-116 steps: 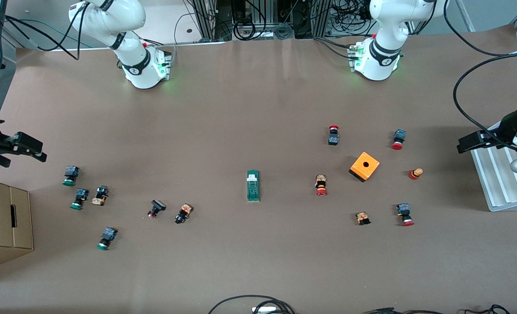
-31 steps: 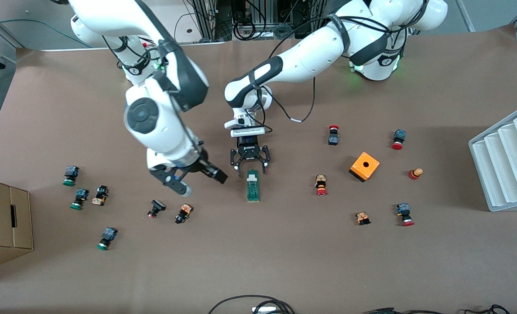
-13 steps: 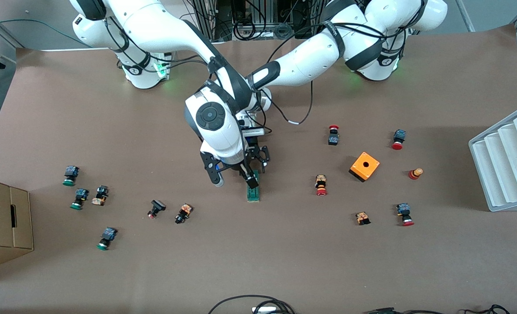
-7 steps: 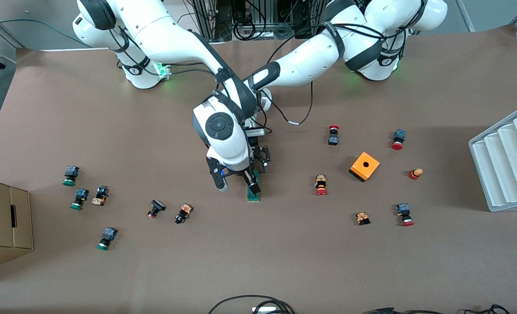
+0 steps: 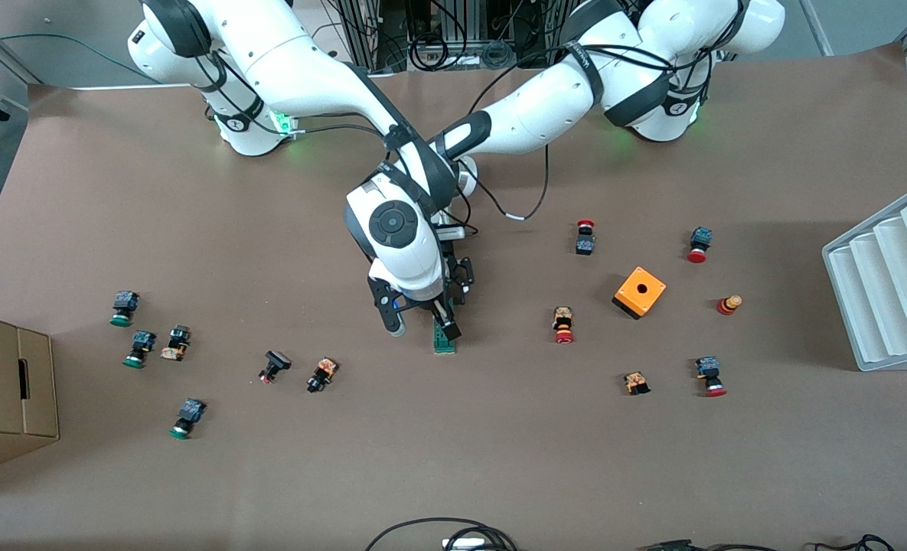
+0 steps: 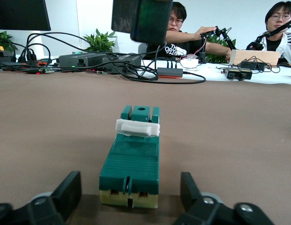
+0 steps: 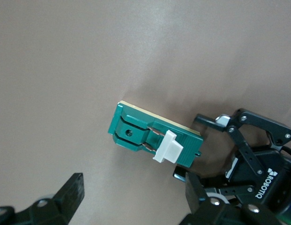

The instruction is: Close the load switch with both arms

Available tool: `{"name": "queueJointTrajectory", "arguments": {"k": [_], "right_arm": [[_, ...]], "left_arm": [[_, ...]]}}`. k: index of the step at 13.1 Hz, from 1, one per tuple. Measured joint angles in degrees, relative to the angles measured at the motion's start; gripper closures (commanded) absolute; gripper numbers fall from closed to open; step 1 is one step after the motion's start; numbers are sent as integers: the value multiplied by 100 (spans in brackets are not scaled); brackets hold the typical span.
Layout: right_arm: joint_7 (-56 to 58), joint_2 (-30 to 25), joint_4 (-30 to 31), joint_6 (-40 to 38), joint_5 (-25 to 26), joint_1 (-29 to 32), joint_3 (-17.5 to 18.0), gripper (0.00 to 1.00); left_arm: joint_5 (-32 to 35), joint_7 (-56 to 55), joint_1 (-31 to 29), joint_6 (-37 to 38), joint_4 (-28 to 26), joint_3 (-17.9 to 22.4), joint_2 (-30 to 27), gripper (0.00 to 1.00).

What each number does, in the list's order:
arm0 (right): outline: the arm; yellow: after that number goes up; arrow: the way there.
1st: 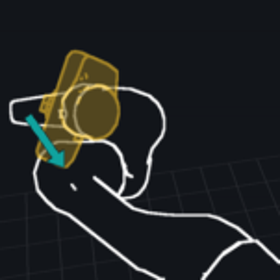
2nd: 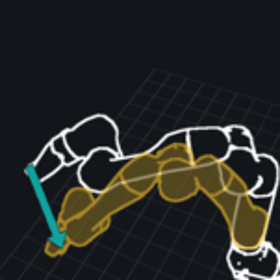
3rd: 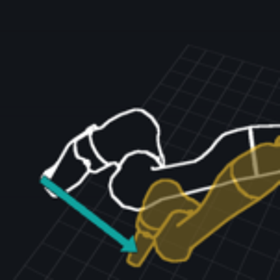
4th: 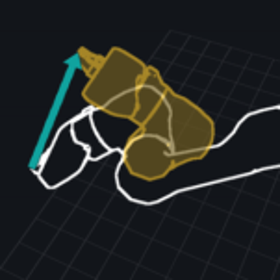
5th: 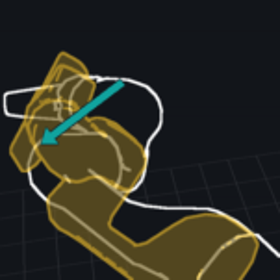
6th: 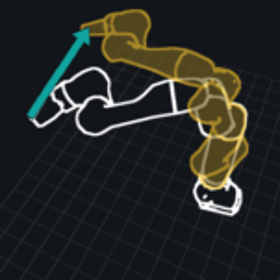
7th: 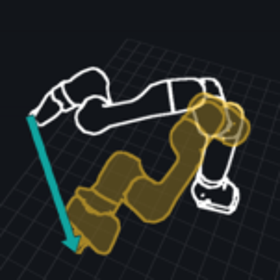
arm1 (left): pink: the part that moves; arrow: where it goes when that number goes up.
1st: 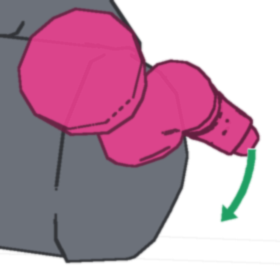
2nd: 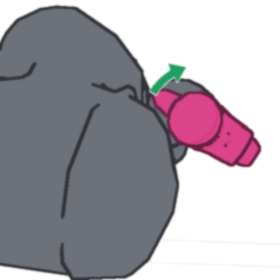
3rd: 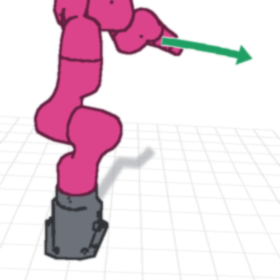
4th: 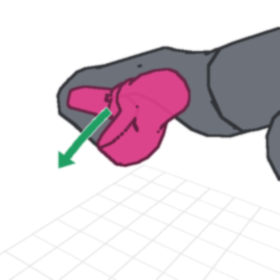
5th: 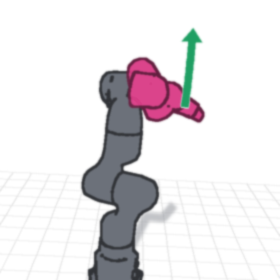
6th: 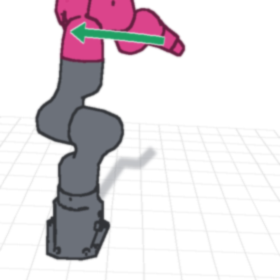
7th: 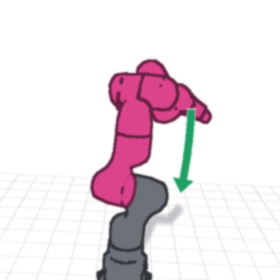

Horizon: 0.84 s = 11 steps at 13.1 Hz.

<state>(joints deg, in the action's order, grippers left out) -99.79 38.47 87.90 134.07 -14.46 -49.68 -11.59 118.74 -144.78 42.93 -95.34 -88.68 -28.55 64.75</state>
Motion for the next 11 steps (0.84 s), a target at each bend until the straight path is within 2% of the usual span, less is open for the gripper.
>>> {"name": "queueJointTrajectory", "arguments": {"k": [5, 7, 8, 9, 11], "right_arm": [[-2, 11, -1, 9, 0, -4, 0, 5], [-54, 30, -1, 9, 0, -4, -1, 13], [-116, 51, 0, 9, 0, -4, -3, 14], [-141, 78, 0, 9, 0, -4, -6, 15], [-179, 117, 0, 22, 0, -3, -22, 18]], "left_arm": [[0, 5, 0, 0, 72, 0, 12, 32], [1, 6, 0, 0, 75, 0, 16, 34], [1, 5, 0, 0, 76, 0, 19, 34], [1, 6, 0, 0, 77, 0, 21, 39], [1, 5, 0, 0, 80, 0, 21, 40]]}}
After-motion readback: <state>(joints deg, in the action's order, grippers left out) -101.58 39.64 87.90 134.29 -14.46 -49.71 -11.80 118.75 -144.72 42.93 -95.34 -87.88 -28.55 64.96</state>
